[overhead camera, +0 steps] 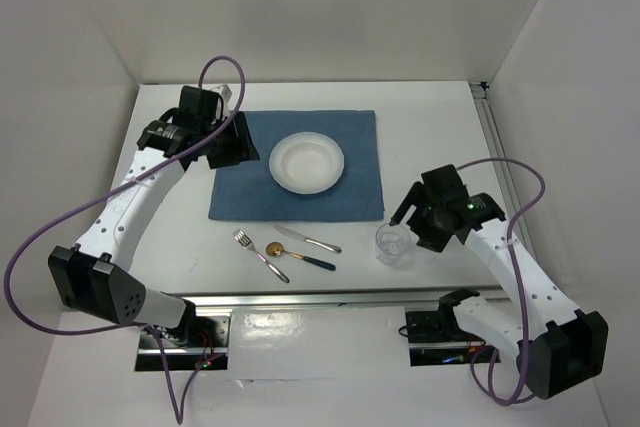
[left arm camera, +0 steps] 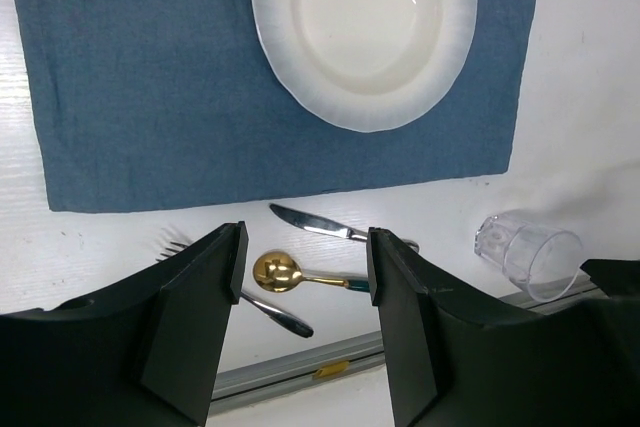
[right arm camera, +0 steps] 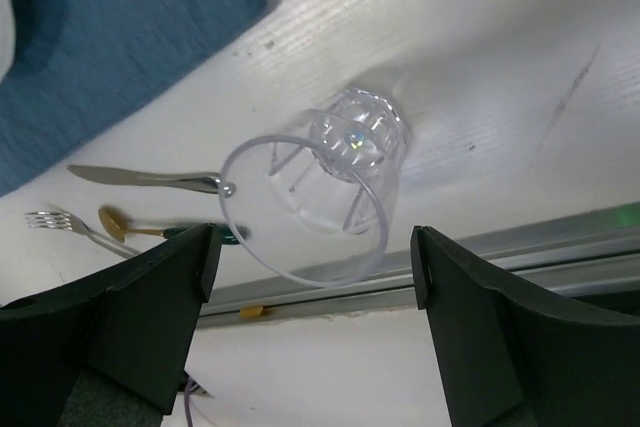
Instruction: Set the dinner table for one person
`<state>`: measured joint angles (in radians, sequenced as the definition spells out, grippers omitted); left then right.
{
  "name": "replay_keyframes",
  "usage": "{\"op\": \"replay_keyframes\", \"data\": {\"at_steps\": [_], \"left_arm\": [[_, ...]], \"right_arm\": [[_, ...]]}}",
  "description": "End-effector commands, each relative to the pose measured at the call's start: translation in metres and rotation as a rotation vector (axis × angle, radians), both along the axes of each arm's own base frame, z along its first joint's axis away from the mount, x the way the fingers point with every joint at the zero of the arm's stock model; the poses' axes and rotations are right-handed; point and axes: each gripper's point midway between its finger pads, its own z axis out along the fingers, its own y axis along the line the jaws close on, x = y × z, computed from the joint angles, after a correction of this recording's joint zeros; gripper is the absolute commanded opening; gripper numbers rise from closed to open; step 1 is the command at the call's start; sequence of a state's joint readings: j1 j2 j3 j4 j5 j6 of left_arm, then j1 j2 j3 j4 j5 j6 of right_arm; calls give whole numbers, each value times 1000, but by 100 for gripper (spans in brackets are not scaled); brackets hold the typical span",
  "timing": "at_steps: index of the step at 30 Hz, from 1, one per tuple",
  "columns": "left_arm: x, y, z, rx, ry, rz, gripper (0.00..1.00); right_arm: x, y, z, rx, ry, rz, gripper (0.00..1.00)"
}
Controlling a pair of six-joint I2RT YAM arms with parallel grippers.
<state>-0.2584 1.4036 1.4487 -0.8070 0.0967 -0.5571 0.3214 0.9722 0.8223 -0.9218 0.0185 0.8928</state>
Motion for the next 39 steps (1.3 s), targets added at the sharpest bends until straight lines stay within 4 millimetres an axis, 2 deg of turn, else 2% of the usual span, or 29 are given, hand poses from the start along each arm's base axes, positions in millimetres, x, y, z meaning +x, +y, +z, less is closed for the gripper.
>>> {"op": "replay_keyframes", "data": {"at_steps": [1,6,9,10,12,13,14,15,16,17,19,20,23,24,25,26,27,28,29,30,31,32,33,34,36,39], "left_arm": [[8,-3,7,0,-33,13,68],[7,-1,3,9,-26,19,68],[7,-1,3,9,-26,19,68],[8,0,3,15,-28,25,68],[8,0,3,15,-28,26,68],[9,2,3,22,-30,32,68],[9,2,3,16,-27,38,68],[8,2,-1,19,-18,38,68],[8,2,0,13,-16,45,68],[6,2,-10,17,-1,45,68],[4,-3,-20,2,22,58,68],[-3,-3,-29,10,46,63,67],[-12,-2,-46,26,89,124,63],[-20,-5,-60,41,122,126,61],[-24,-5,-62,40,126,137,61],[-29,-8,-62,39,124,158,61],[-38,-7,-71,51,150,169,61],[-42,-7,-70,46,143,180,61],[-46,-7,-72,38,151,194,61],[-52,-12,-74,34,155,199,61],[-58,-8,-83,44,172,216,61],[-63,-11,-85,41,180,214,61],[-67,-14,-87,24,188,228,61],[-75,-10,-97,33,214,237,61],[-83,-17,-104,9,222,226,63],[-90,-25,-110,7,237,213,63]], "right_arm": [[-16,-3,-10,0,67,-75,87],[-24,1,-35,0,107,-61,79],[-24,6,-50,-2,118,-49,66],[-22,7,-54,-6,127,-49,53],[-17,6,-52,-22,115,-64,34],[-11,4,-45,-22,98,-99,22],[-6,9,-30,-28,57,-82,3],[5,2,-21,-63,8,-109,0],[11,2,-8,-75,-41,-88,0],[31,6,15,-69,-124,-78,0],[55,5,36,-135,-202,-32,0],[83,12,51,-145,-229,-19,0],[126,22,63,-216,-246,60,0],[155,29,68,-226,-247,64,0],[168,34,69,-238,-249,81,0],[188,38,56,-253,-231,108,0],[203,39,59,-247,-249,113,0],[224,46,78,-227,-303,120,0],[233,54,77,-210,-303,142,0],[250,55,58,-217,-274,147,0],[270,54,74,-212,-317,132,0],[278,62,71,-190,-315,149,0],[290,60,50,-206,-280,153,0],[301,66,57,-190,-304,157,0],[315,66,39,-197,-280,151,0],[323,67,21,-210,-256,149,0]]}}
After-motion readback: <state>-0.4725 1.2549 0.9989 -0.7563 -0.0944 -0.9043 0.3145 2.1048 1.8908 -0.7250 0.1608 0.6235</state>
